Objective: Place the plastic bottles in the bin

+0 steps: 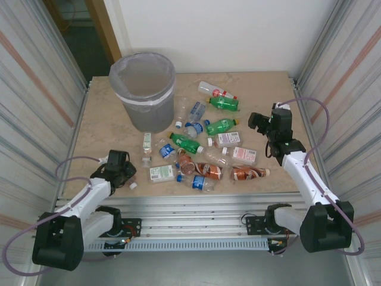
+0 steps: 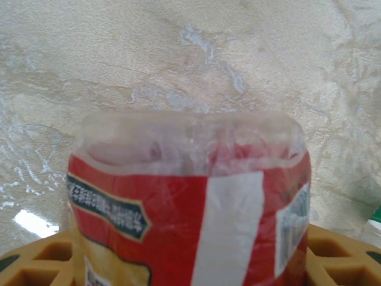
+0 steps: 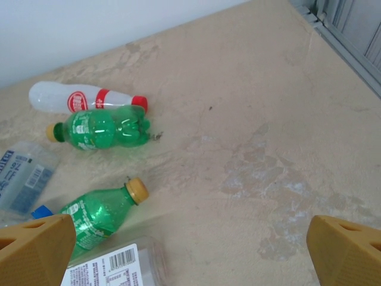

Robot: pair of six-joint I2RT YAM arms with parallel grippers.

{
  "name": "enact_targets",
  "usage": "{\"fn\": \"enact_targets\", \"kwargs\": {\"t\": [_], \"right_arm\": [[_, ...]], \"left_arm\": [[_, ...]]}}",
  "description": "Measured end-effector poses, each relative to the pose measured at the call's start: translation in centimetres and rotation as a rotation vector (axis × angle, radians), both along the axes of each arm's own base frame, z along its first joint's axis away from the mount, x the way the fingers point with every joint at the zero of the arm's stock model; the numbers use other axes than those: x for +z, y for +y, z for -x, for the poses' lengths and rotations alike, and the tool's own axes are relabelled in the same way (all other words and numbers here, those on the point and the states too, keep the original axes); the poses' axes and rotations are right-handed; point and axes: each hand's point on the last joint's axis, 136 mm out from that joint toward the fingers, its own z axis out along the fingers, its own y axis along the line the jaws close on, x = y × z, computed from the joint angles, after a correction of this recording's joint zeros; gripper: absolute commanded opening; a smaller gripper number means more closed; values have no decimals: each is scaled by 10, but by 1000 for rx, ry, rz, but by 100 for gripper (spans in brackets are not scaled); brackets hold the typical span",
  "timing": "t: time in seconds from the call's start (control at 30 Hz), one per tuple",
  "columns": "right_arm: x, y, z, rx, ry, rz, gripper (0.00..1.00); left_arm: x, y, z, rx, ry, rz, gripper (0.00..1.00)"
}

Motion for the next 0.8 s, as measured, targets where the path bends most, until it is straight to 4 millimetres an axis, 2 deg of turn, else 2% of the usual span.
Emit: {"fn": "enact_targets", "kwargs": {"t": [0.1,0.2,0.37,0.57,0.7,0.8], "right_arm": [[4,-1,1,-6,-4,0,98],[8,-2,3,-13,-8,-3,98],[14,-5,8,-36,-15,-15,98],[19,-6,10,-50,-17,-32,98],[20,-6,12,-54,-3,-36,98],[24,-7,13,-62,1,-43,98]], "left_arm": [[33,-3,-16,-39,-78,-14,38],[86,-6,-38,-90,-207,-42,37],[193,-10,-71,-183,-427,-126,36],[299,-19,-106,-290,-602,-236,35],[346,-30,-139,-358,-669,-290,35],[365,-40,-166,-406,-692,-313,35]]}}
